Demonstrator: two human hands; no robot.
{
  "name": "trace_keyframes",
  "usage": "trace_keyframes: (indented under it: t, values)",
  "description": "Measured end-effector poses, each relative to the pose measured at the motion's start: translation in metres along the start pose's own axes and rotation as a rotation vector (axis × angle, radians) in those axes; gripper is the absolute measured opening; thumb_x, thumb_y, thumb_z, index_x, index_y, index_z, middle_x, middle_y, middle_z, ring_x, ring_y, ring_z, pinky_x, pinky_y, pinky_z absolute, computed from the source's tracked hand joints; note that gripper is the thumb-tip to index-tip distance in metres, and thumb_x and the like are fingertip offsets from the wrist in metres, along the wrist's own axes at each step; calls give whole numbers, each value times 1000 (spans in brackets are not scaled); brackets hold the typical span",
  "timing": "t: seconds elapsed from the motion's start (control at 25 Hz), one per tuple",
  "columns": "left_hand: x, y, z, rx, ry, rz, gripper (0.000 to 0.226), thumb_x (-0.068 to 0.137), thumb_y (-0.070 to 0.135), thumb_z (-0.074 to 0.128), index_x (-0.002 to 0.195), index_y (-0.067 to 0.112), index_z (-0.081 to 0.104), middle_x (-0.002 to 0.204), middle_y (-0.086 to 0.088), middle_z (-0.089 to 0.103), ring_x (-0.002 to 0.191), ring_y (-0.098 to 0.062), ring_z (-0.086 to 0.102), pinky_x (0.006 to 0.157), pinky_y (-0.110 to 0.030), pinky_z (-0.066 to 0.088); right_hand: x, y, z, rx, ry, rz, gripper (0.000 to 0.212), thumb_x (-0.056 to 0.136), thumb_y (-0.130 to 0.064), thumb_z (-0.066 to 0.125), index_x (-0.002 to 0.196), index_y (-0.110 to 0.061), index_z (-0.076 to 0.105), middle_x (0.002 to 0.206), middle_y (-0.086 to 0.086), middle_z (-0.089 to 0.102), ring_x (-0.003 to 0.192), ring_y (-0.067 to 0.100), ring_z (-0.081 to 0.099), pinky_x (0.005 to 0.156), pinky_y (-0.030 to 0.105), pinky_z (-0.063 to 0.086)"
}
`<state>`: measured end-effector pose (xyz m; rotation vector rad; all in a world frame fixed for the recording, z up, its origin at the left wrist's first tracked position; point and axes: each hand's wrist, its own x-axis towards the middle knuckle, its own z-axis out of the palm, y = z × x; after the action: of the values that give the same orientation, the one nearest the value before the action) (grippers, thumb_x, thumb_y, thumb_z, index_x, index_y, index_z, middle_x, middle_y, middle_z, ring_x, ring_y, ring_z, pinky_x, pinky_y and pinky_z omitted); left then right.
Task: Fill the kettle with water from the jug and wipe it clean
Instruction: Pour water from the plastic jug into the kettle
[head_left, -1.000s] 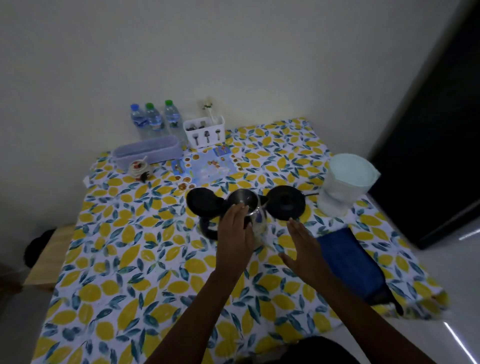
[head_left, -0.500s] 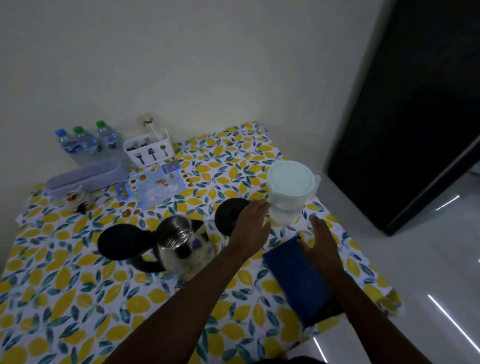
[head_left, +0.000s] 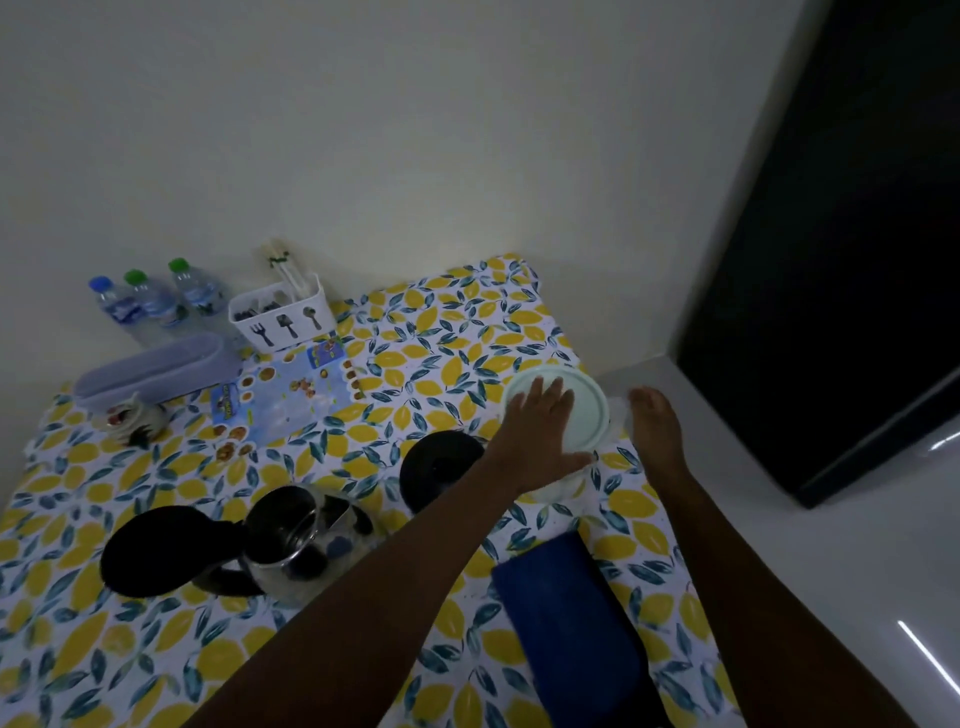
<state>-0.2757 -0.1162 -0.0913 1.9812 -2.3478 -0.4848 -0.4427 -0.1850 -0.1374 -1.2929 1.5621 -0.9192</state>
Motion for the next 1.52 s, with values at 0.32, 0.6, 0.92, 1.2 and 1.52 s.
trace_keyframes:
  t: [0.32,0.6,0.92,1.2,1.52]
  values:
    - [14,-5,16,253,24,63,93,86,64,45,152,13,2,163,-14,-2,147,-43,1,118,-58,7,36,27,10,-23,-264,155,67,89,-56,53,63,4,66,63,18,64,55,23,58,68,35,43]
    - [11,2,18,252,-2,74,88,89,51,48,151,8,3,161,-19,-4,146,-48,-1,117,-63,9,40,40,13,110,-325,241,48,78,-46,67,57,-6,51,46,7,43,47,20,38,55,33,31]
    - [-16,11,22,201,-22,59,90,90,47,52,151,9,-2,162,-16,-9,147,-45,-5,119,-59,7,0,58,11,251,-260,223,50,82,-41,67,50,-12,42,41,-4,35,41,15,33,53,34,26]
    - [-87,-5,5,147,95,-38,89,89,51,48,151,12,-2,163,-12,-7,147,-43,-6,119,-57,4,-46,10,37,174,-306,176,62,87,-36,64,33,-25,37,35,-4,35,41,17,33,54,32,28]
    - [-174,-48,-18,79,226,-199,84,92,64,34,152,17,-2,163,-7,-7,149,-36,-10,120,-53,7,-103,-51,99,65,-379,89,57,79,-46,71,39,-19,40,34,-1,39,34,14,37,43,23,33]
